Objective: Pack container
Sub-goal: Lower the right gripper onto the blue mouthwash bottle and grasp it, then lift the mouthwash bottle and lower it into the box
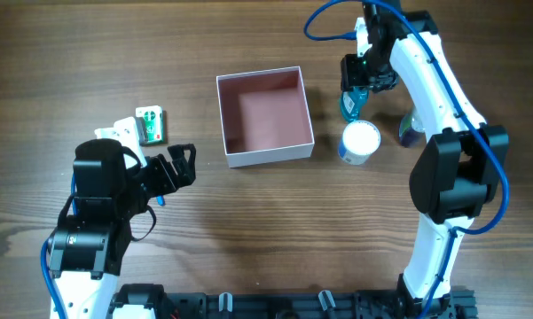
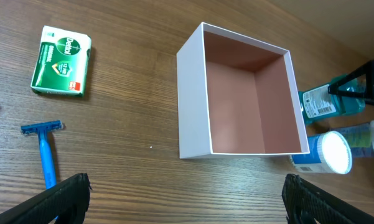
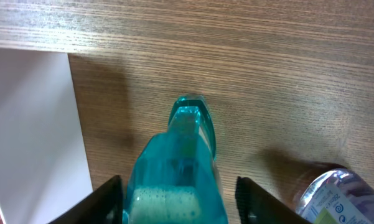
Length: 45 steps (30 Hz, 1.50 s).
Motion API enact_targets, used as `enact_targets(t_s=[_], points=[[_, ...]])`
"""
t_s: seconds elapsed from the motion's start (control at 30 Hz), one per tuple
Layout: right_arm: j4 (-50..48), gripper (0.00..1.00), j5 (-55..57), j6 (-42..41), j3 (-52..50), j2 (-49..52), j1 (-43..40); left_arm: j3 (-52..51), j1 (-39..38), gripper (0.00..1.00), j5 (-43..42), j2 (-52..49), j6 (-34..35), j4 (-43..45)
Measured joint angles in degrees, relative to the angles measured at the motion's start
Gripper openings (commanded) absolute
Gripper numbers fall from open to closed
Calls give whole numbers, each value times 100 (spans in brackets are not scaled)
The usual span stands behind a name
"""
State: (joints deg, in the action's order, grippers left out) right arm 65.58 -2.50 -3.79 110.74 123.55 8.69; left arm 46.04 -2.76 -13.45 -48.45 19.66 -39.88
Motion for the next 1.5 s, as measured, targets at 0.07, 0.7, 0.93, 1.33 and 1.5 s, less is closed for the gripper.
enact_targets(t_s=[0.07,0.7,0.93,1.33,1.5], points=[[0,46,0,-7,0,0,0,0,0,100,2,0,0,0],[-2,13,127,-63,0,0,0,0,0,100,0,0,0,0],[-4,4,129,-63,0,0,0,0,0,100,0,0,0,0],[-4,4,127,-63,0,-9,0,0,0,100,0,0,0,-2],[-2,4,125,-63,0,-70,0,0,0,100,0,0,0,-2]])
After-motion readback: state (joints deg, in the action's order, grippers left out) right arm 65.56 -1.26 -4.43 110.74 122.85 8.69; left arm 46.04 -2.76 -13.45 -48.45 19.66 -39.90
